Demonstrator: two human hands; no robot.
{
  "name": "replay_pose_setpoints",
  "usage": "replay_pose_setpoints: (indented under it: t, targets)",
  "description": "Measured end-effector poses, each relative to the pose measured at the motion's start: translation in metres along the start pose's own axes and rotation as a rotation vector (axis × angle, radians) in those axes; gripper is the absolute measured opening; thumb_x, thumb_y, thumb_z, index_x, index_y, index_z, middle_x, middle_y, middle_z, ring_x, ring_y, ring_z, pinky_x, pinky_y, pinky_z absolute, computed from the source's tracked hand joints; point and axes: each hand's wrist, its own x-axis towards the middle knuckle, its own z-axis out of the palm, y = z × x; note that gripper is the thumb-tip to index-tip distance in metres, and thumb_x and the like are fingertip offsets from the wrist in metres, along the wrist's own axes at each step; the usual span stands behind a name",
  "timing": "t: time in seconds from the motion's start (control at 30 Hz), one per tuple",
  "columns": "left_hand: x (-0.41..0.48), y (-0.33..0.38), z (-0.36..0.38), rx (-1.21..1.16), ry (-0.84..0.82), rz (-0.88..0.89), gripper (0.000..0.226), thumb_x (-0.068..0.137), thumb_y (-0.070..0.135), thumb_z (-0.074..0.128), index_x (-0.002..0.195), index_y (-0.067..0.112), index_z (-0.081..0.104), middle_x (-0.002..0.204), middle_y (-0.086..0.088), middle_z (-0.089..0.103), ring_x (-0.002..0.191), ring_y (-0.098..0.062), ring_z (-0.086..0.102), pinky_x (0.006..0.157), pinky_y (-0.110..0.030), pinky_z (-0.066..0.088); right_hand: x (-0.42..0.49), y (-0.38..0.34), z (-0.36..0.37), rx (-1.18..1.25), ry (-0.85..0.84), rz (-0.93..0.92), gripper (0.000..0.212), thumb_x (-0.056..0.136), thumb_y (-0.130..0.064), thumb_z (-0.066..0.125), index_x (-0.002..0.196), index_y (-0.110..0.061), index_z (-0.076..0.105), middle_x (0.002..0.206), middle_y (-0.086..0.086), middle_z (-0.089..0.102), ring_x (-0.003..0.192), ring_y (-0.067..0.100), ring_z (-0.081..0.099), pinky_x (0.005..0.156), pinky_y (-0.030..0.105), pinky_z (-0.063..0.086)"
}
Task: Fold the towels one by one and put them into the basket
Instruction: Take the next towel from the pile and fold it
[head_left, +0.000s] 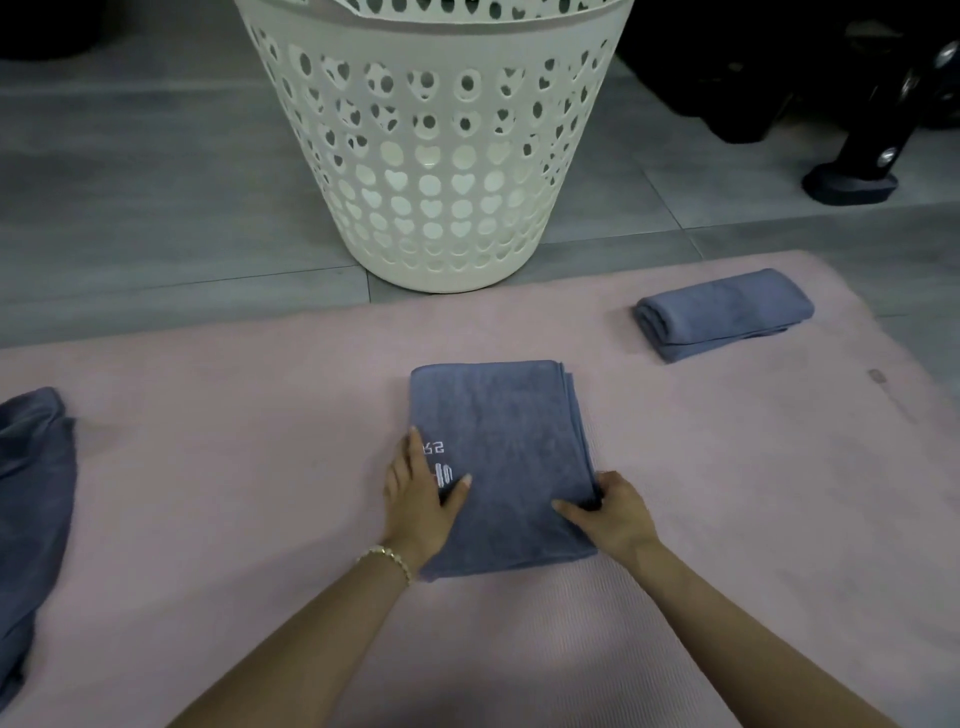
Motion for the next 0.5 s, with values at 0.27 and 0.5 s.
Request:
replay_pose_setpoints:
  t: [0.27,0.5]
  targets:
    - [0.043,0.045,-0.040,-0.879,-0.288,-0.446,0.047,0.082,0.037,0.071,0.113,0.003,0.064,0.106,-0.011,0.070,0.092,-0.023,0.068,0.080,-0.032,0.055,-0.009,-0.006,-0.001,0.364,-0.303,0.293,0.068,0.067,-0.023,0.085,0.123,0.001,0.055,0.119,0.010,0.063,0.097,0.017,0.059,0.078,0.019,0.050]
    - [0.005,0.022,-0.091,-1.151,-0.429,-0.367,0.039,0.083,0.021,0.064,0.119,0.006,0.063,0.114,-0.011,0.069,0.101,-0.024,0.067,0.086,-0.034,0.056,-0.017,-0.017,-0.034,0.666,-0.596,0.178,0.066,0.056,-0.014,0.085,0.118,-0.007,0.063,0.115,0.007,0.069,0.105,0.021,0.066,0.084,0.027,0.055]
